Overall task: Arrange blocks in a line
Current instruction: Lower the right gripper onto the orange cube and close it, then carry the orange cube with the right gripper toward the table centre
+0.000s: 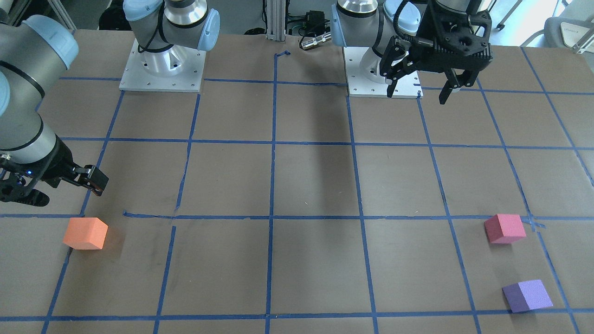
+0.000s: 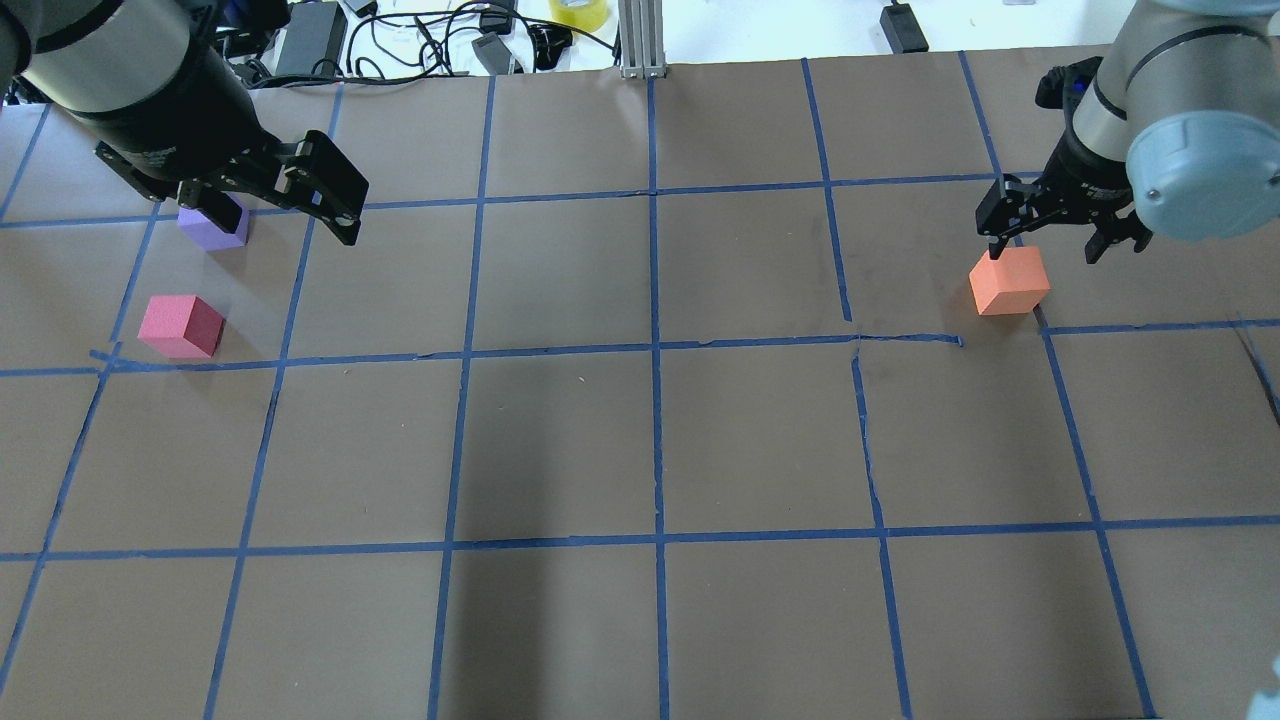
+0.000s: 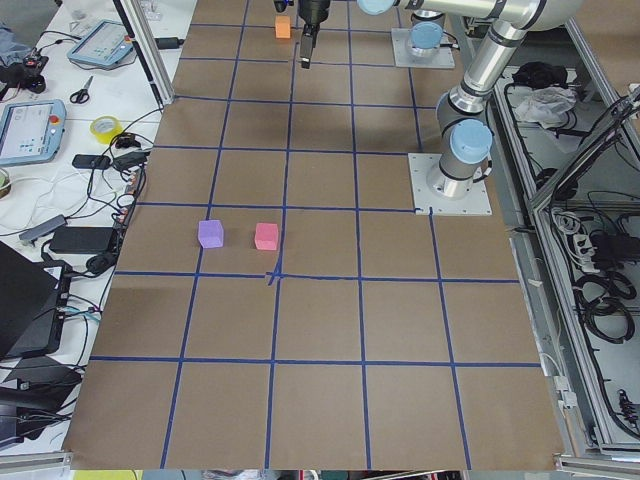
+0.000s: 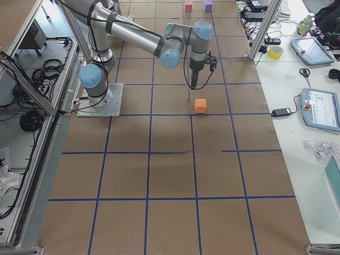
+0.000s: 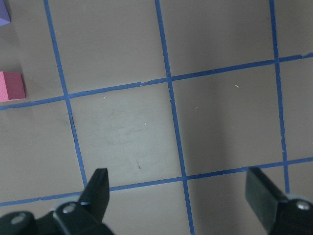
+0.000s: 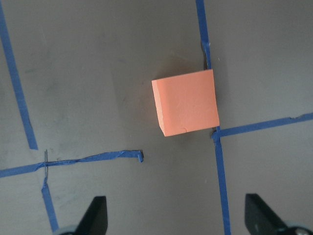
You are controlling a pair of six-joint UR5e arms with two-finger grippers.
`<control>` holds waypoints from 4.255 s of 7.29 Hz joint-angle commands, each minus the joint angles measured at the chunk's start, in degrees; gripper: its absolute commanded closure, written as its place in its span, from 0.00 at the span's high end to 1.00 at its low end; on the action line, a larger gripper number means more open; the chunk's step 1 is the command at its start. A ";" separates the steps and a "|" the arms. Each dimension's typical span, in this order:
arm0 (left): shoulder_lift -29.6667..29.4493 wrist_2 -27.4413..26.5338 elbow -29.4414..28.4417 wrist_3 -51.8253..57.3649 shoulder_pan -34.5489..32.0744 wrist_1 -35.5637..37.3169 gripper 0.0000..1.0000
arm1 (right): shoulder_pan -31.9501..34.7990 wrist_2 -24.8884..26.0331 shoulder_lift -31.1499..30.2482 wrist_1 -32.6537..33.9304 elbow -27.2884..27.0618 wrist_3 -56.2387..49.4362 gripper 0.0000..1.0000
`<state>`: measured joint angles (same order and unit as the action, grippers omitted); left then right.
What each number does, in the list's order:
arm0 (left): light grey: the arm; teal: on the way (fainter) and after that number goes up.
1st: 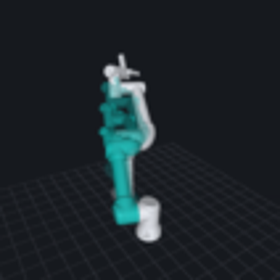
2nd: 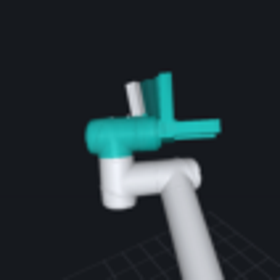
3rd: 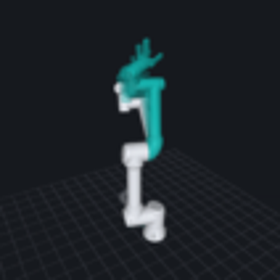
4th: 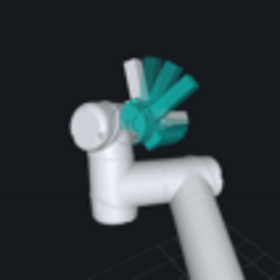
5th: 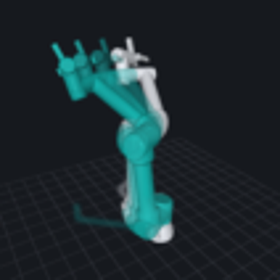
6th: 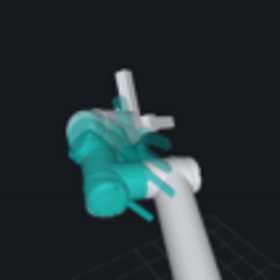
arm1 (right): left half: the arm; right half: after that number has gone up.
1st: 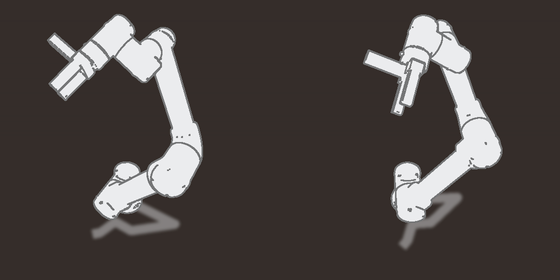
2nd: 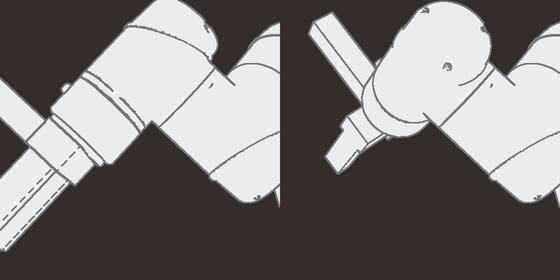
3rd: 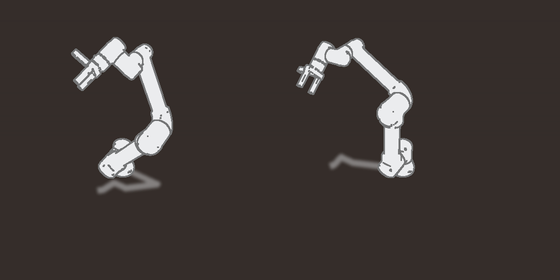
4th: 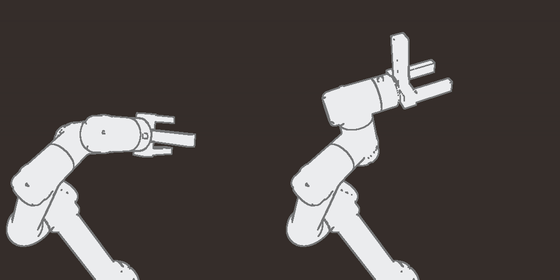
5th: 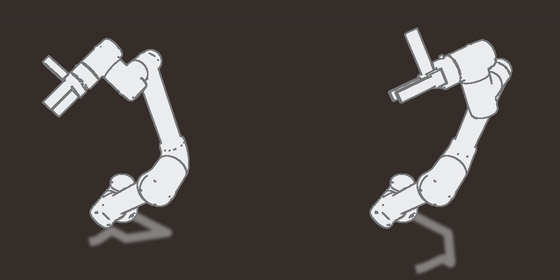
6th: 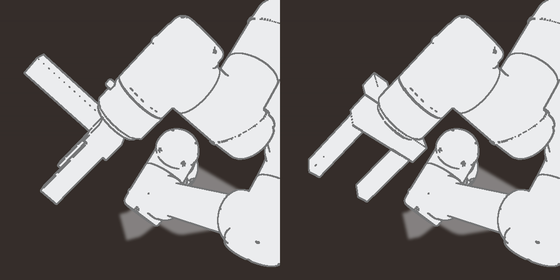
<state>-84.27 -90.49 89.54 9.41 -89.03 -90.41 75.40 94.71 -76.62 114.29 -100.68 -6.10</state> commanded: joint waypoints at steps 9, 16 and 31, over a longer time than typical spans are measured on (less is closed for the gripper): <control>-0.10 0.40 0.37 -1.15 0.09 0.15 1.00 | -5.35 -5.94 10.87 11.57 -0.04 -10.50 1.00; -0.45 0.31 0.38 -1.06 0.09 0.15 1.00 | -5.09 -5.77 13.25 10.96 1.27 -9.89 0.00; -0.19 0.31 0.55 -1.06 0.09 0.50 1.00 | 37.63 -3.22 24.15 8.23 19.47 29.32 0.00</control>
<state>-84.53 -90.13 90.06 8.32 -88.95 -90.11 112.71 90.90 -53.19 121.69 -81.16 26.22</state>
